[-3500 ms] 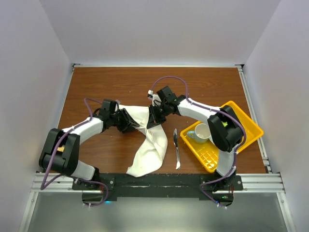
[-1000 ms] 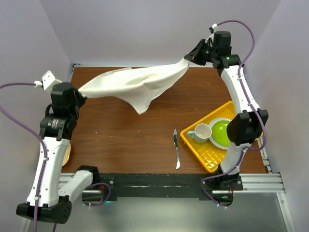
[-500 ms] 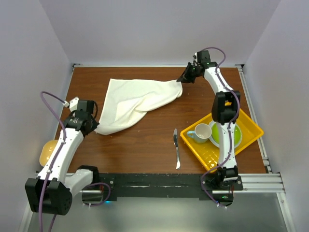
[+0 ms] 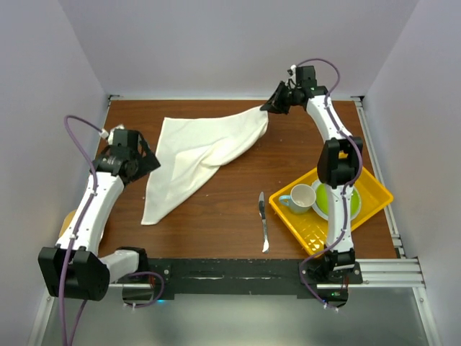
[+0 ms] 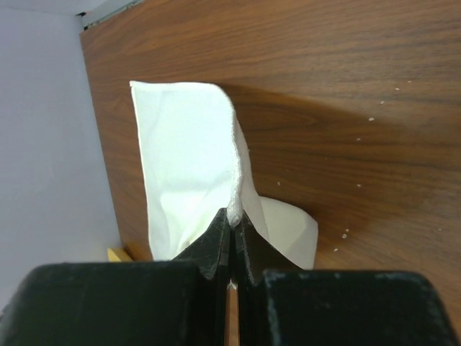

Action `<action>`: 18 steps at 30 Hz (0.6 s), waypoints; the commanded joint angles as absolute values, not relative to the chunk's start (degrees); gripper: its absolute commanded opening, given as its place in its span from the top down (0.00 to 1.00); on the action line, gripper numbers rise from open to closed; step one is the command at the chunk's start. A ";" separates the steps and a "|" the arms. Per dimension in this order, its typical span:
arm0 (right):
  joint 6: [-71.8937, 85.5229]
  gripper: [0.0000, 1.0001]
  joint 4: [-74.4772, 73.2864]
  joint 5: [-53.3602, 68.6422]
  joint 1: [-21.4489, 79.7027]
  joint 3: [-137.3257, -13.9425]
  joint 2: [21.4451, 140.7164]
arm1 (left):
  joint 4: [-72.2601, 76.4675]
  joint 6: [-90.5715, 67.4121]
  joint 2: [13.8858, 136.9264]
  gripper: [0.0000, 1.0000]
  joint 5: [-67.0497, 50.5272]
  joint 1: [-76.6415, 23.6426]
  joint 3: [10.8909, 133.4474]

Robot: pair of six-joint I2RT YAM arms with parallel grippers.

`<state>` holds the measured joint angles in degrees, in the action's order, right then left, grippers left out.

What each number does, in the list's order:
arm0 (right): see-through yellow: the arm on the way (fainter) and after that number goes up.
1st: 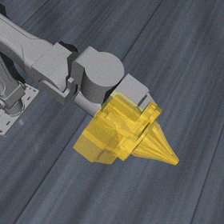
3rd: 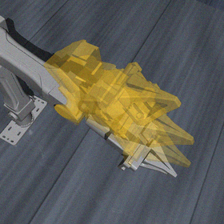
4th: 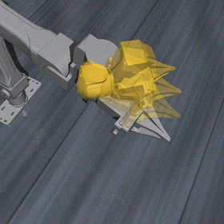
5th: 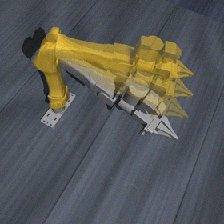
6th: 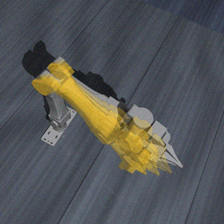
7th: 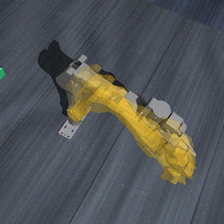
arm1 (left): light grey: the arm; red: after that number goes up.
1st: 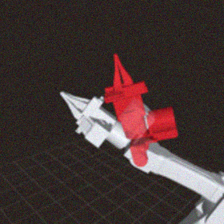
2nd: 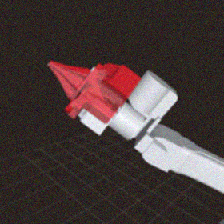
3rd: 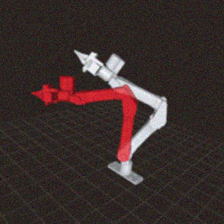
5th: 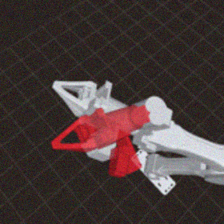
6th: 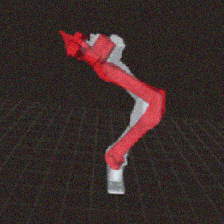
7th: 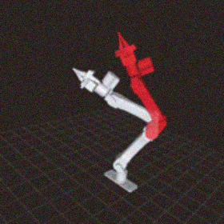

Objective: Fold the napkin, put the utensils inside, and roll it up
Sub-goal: Flatten the napkin out

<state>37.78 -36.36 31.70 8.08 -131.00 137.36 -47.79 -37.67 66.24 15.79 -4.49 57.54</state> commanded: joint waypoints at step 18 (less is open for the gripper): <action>25.49 1.00 -52.20 29.18 15.82 -127.79 127.27 | -23.65 -16.35 133.32 0.23 7.30 -1.50 117.33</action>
<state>29.23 -47.90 29.82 16.47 -126.96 130.67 -27.33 -18.31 130.30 10.98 -3.25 111.04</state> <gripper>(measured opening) 0.015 0.757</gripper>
